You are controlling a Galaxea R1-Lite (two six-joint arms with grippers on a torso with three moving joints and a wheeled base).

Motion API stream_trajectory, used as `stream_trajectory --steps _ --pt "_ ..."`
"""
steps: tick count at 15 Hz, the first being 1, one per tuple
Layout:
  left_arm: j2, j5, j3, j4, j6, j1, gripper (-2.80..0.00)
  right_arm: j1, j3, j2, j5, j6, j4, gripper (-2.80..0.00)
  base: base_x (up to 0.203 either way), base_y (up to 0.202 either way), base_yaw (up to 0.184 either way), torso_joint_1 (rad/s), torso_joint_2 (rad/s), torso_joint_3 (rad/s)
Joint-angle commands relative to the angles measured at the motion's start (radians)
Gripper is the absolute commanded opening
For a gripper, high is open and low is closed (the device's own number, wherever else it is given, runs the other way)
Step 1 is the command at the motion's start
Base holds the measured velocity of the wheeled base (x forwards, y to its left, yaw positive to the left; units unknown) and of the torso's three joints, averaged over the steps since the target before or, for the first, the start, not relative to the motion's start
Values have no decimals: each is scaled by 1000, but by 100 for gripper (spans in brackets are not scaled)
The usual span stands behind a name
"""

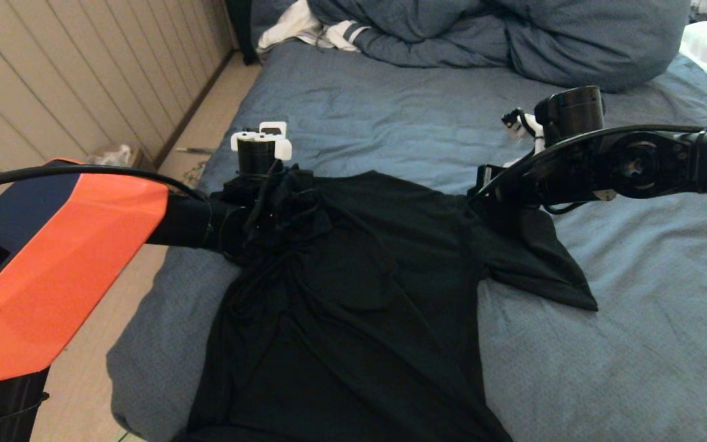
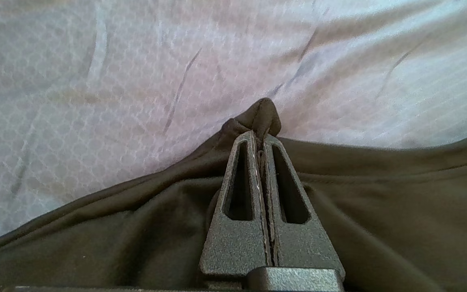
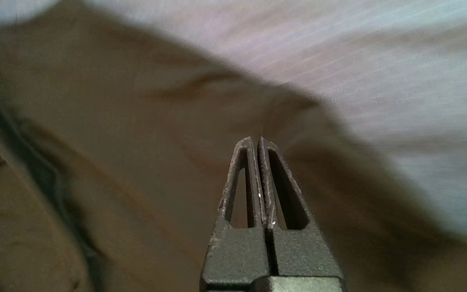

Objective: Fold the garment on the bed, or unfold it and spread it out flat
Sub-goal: Unford the black T-shirt

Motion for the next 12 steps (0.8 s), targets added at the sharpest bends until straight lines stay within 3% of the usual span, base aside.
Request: stream_trajectory --steps 1,2,12 --pt "5 2 -3 -4 2 -2 -280 9 -1 26 2 0 1 -280 0 0 0 0 0 0" --pt "6 4 -11 -4 2 -2 0 9 -1 24 2 -1 1 -280 0 0 0 0 0 0" --pt "-152 -2 5 61 54 9 0 -1 -13 20 2 -6 1 -280 0 0 0 0 0 0"
